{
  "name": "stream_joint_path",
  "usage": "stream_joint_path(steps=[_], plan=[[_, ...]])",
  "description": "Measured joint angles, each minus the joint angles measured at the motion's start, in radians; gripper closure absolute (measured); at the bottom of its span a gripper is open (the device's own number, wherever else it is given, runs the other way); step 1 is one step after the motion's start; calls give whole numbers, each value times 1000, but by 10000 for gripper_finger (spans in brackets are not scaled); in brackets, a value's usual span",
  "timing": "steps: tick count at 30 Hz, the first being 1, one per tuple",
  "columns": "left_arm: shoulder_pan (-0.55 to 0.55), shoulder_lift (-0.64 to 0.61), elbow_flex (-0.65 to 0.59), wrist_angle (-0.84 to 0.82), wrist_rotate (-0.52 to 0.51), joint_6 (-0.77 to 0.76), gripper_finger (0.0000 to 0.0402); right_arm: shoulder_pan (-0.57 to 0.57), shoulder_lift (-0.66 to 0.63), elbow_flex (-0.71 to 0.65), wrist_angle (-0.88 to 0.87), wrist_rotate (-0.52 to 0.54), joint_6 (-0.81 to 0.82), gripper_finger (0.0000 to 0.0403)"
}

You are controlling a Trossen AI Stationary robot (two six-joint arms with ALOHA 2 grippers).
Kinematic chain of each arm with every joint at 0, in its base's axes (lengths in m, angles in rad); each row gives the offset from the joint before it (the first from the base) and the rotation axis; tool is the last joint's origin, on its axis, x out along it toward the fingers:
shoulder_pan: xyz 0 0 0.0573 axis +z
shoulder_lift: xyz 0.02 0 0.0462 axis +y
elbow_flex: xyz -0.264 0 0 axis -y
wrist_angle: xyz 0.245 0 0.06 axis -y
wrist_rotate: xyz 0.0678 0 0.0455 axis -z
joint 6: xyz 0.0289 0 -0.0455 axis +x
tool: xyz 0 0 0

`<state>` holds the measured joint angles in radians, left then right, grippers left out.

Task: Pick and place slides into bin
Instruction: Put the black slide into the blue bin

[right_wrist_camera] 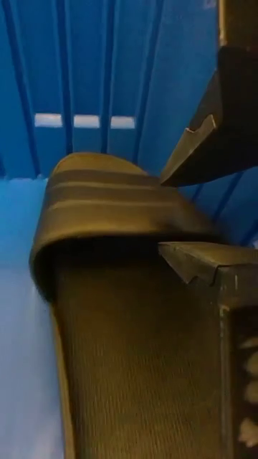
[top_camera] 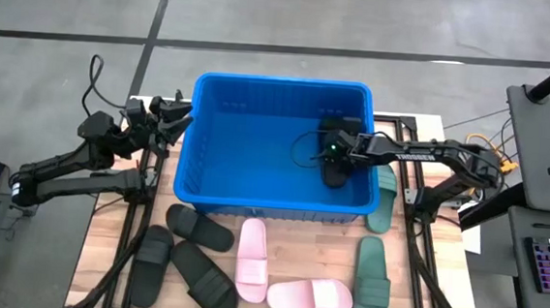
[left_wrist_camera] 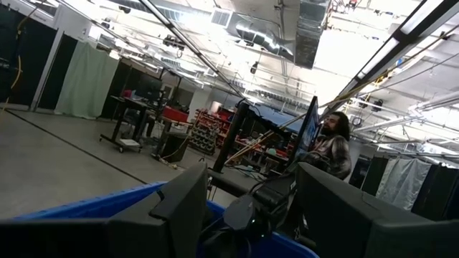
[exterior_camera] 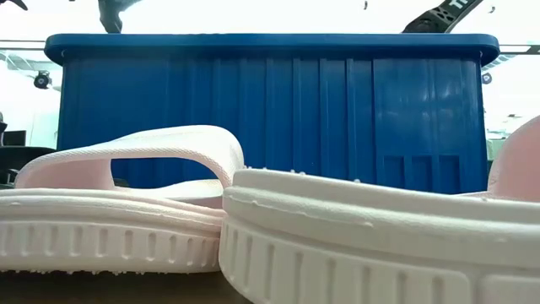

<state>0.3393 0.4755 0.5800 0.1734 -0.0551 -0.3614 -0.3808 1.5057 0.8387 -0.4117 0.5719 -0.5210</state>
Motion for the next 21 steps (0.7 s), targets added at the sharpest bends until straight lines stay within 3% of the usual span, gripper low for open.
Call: stream_joint_path(steps=[14, 21], plan=[[0, 1, -1, 0, -1, 0, 204, 1, -99, 0, -79, -107, 112, 275], [0, -1, -2, 0, -1, -2, 204, 3, -146, 0, -82, -110, 133, 276]])
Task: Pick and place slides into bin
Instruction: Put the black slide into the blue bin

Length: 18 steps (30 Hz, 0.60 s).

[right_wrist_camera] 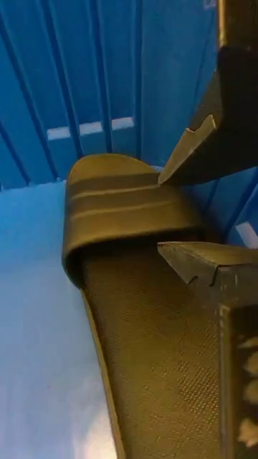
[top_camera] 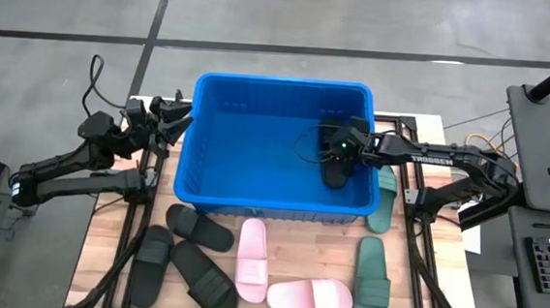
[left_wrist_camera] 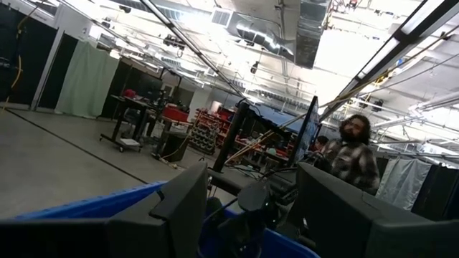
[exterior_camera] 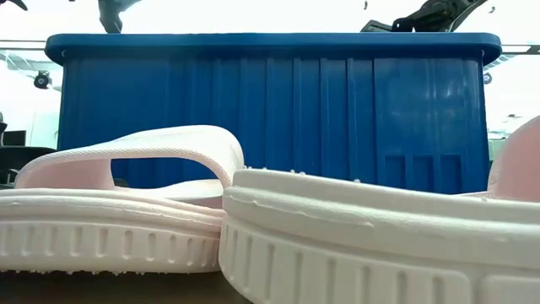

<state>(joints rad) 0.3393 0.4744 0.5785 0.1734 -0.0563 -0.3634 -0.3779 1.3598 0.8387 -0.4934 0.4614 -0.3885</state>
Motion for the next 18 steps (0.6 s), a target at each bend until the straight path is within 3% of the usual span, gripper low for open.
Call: stream_joint_path(steps=[18], plan=[[0, 2, 0, 0, 0, 1, 204, 49, -178, 0, 11, 3, 138, 284]])
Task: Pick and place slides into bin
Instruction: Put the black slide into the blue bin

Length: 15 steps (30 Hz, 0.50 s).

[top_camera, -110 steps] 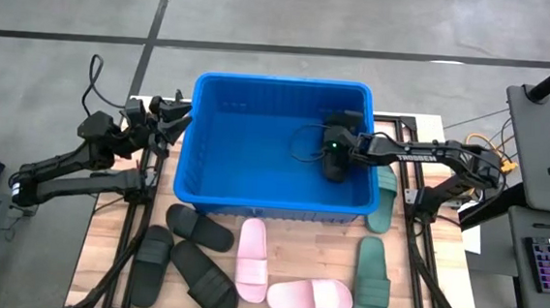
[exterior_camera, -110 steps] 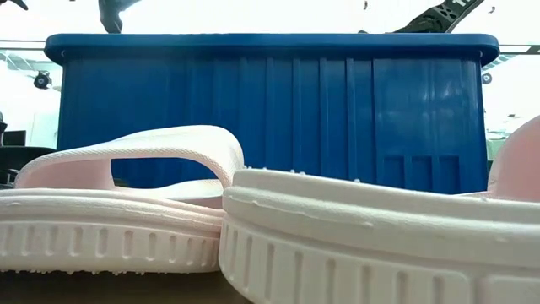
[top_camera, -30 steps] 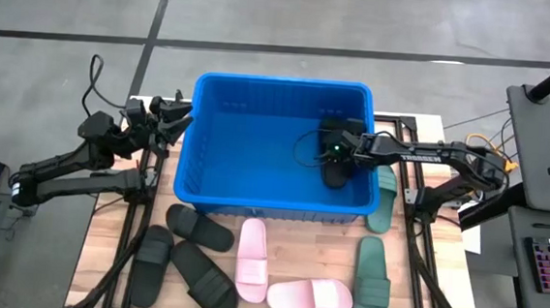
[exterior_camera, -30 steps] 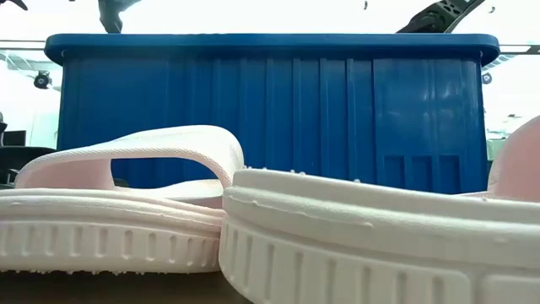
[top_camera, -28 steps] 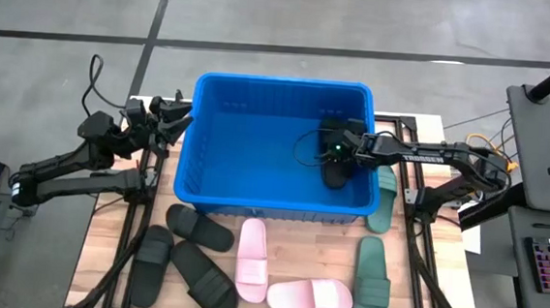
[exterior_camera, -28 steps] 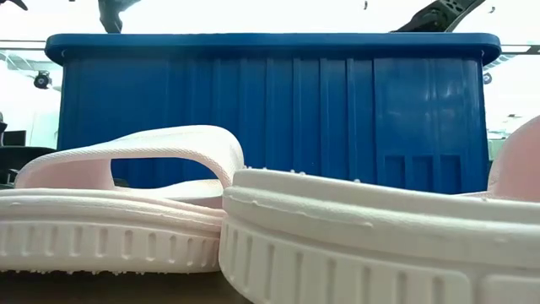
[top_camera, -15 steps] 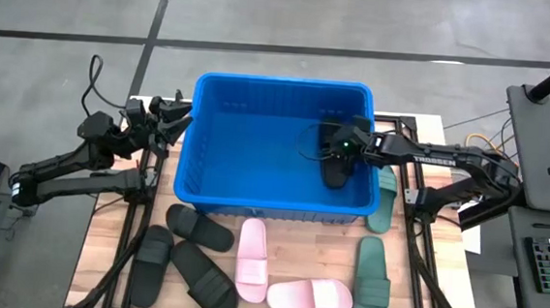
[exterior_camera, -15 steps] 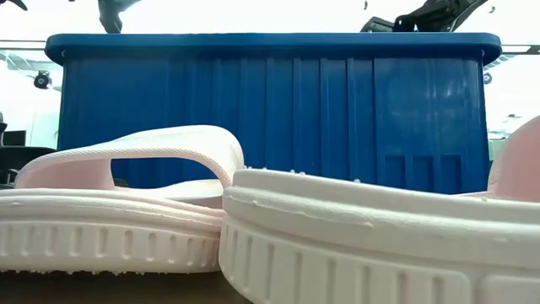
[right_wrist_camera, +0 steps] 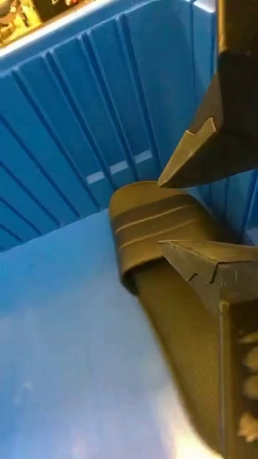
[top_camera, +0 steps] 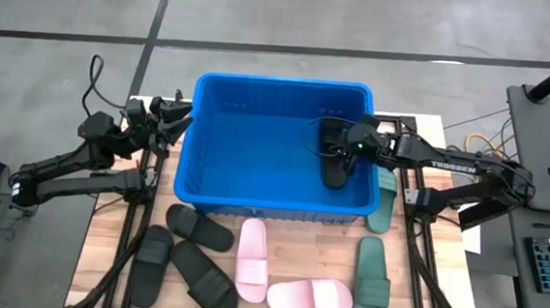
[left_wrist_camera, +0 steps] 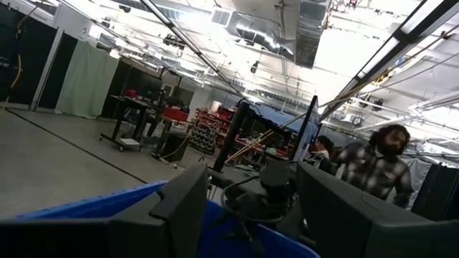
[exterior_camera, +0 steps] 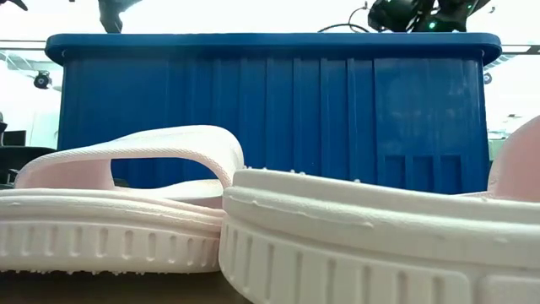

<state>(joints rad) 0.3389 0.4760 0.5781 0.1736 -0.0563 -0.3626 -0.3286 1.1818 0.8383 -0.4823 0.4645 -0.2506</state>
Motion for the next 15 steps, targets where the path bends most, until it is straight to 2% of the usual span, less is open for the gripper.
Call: stream_joint_path(steps=[7, 15], plan=[[0, 1, 0, 0, -1, 0, 204, 46, -50, 0, 35, 0, 136, 291], [0, 1, 0, 0, -1, -24, 204, 131, -105, 0, 181, -1, 207, 292]])
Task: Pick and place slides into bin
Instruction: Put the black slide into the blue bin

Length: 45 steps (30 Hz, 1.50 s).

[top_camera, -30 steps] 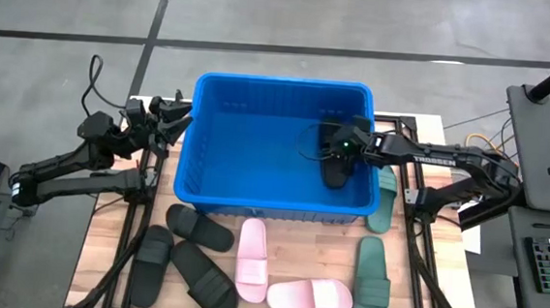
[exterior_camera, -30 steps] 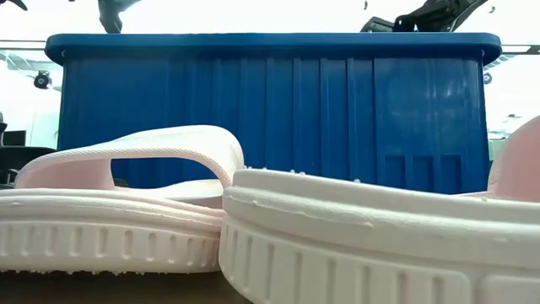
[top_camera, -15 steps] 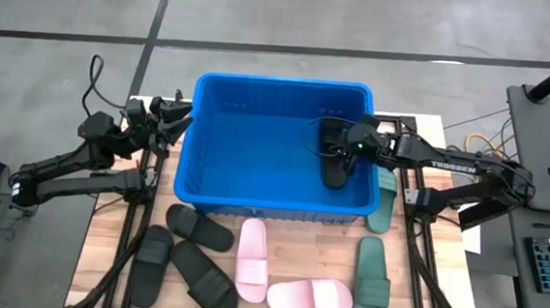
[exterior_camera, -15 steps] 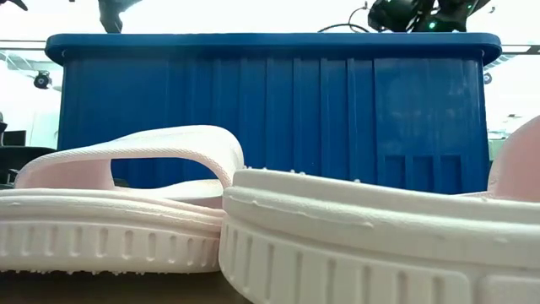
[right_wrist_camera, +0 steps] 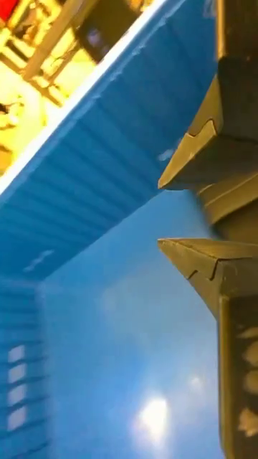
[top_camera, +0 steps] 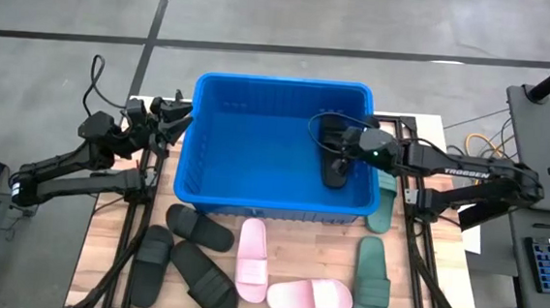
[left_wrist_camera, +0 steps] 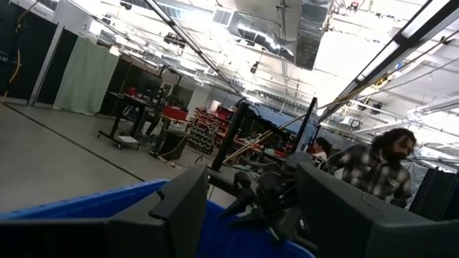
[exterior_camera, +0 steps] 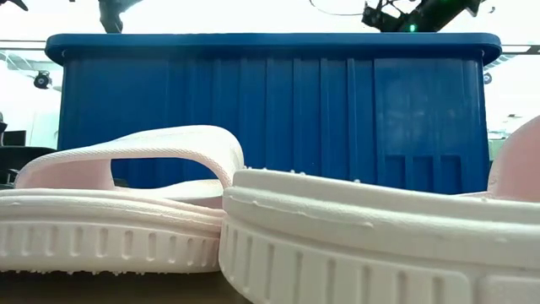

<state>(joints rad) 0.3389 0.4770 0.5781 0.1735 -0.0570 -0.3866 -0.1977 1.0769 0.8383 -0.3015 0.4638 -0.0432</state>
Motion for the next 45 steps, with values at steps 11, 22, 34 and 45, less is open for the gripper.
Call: stream_joint_path(steps=[11, 22, 34, 45], plan=[[0, 0, -5, 0, 0, -1, 204, 145, -30, 0, 239, -1, 46, 293], [0, 0, -14, 0, 1, -27, 204, 290, -29, 0, 372, -1, 50, 282], [0, 0, -19, 0, 1, -27, 204, 407, -29, 0, 523, -1, 43, 282], [0, 0, -21, 0, 23, -30, 204, 480, -28, 0, 523, 0, 136, 293]])
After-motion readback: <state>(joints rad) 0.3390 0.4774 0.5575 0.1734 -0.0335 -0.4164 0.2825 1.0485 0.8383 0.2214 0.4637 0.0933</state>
